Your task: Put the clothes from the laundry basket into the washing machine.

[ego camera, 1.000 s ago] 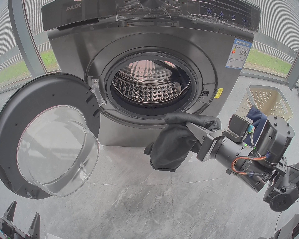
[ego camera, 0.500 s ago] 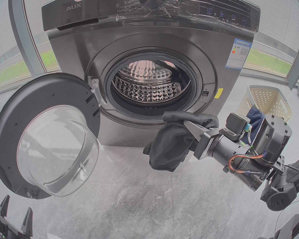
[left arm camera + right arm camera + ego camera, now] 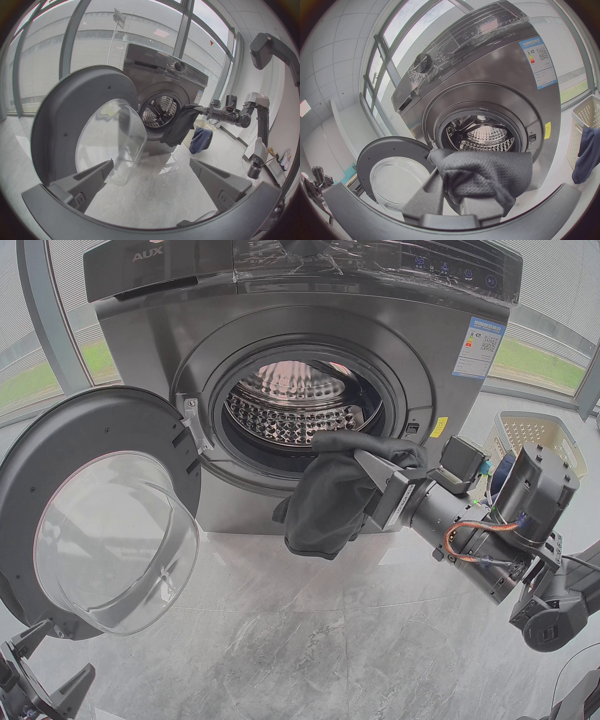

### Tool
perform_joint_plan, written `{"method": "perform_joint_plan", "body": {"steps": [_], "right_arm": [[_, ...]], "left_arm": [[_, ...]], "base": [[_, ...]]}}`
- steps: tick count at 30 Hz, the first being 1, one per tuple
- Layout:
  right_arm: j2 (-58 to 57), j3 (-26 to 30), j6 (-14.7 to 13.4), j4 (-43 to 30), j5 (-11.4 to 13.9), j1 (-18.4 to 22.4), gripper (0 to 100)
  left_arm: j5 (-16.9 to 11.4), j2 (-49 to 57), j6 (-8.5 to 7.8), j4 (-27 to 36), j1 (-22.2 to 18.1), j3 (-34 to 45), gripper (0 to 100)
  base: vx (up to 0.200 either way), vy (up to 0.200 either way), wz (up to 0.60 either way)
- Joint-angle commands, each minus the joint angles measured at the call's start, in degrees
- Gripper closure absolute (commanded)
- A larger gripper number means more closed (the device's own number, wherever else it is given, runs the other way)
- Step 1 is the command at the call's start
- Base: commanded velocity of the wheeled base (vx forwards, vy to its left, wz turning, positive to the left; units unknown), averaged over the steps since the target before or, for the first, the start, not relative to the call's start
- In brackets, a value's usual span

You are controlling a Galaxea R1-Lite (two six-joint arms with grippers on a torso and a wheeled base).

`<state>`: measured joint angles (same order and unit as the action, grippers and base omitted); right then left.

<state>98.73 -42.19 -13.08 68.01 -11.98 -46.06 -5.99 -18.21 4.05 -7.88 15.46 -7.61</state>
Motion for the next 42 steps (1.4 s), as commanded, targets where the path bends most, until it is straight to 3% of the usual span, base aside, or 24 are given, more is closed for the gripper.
{"method": "perform_joint_plan", "body": {"steps": [1,11,20,42], "right_arm": [[2.4,-1.6,0.0,0.1,0.2,0.0,100],[3.7,-4.2,0.0,-0.5,0.2,2.0,100],[5.2,-4.3,0.0,0.0,0.2,2.5,100],[6.7,-6.2,-0.1,0.2,0.1,1.8,100]], "left_arm": [[-0.6,-17.7,0.26,-10.9,5.5,-0.6,0],[-1.4,-41.7,0.17,-31.6,8.7,-1.1,0],[-1.7,-53.4,0.35,-38.4,11.2,-1.7,0],[-1.7,-79.2,0.87,-63.6,15.4,-5.5,0]], "base": [[0.0,0.0,0.0],[0.0,0.0,0.0],[0.0,0.0,0.0],[0.0,0.0,0.0]]}}
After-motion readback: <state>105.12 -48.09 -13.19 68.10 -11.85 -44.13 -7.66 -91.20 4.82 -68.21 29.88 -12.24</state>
